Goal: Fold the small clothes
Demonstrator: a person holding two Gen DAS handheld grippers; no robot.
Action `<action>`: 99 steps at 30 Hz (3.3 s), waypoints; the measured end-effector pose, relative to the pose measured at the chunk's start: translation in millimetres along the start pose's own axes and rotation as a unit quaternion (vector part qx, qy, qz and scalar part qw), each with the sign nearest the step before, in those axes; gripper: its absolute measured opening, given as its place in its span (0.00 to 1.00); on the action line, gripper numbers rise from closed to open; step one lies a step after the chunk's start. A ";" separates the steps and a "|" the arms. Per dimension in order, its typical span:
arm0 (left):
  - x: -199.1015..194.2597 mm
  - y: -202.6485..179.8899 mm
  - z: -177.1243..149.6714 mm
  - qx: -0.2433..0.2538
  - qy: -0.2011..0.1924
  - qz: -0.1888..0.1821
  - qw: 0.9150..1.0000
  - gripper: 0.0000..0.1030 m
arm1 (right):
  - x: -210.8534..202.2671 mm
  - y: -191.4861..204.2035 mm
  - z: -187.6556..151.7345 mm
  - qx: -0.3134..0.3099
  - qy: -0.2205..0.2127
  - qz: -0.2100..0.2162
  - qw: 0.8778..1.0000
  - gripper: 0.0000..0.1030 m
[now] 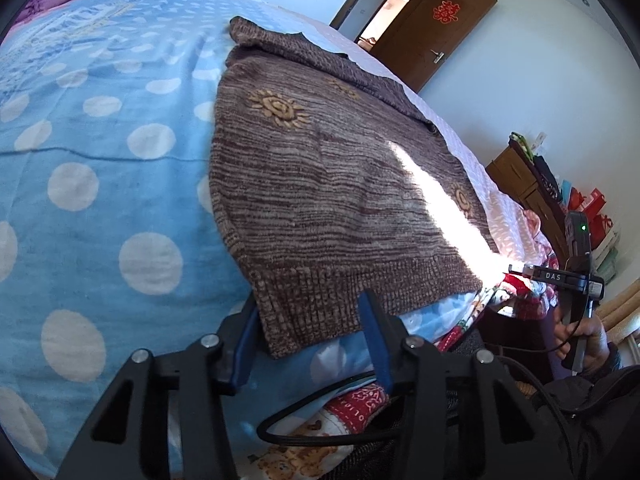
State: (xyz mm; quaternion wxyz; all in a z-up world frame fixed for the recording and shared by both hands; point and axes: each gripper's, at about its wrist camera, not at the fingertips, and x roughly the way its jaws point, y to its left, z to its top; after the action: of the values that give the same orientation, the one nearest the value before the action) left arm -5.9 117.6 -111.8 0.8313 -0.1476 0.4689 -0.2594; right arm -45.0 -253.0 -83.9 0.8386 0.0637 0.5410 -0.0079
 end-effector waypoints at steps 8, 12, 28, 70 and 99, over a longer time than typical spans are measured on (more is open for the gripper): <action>2.1 -4.0 -0.2 0.011 -0.001 0.010 1.000 0.13 | 22.6 22.0 4.9 -0.061 0.027 -0.023 0.998 0.07; 5.0 3.5 0.1 -0.010 0.008 -0.015 1.000 0.10 | 15.0 5.0 9.4 -0.016 0.026 0.041 0.999 0.07; 6.4 -30.4 122.6 0.055 -0.076 -0.028 0.995 0.08 | -4.6 -3.0 132.6 0.050 -0.099 0.184 0.977 0.06; 73.2 -22.8 141.0 0.170 0.005 -0.005 0.985 0.10 | 10.5 -16.6 140.4 -0.043 -0.154 0.025 0.987 0.64; 19.8 -16.0 183.6 0.098 -0.100 -0.020 0.990 0.10 | -25.5 10.8 170.9 -0.048 -0.207 0.089 0.973 0.12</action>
State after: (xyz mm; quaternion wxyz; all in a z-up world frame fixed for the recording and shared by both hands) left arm 155.1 93.6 -23.0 0.8790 -0.1002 0.3529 -0.3045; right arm 100.2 -263.5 9.8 0.9318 0.0687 0.3474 0.0798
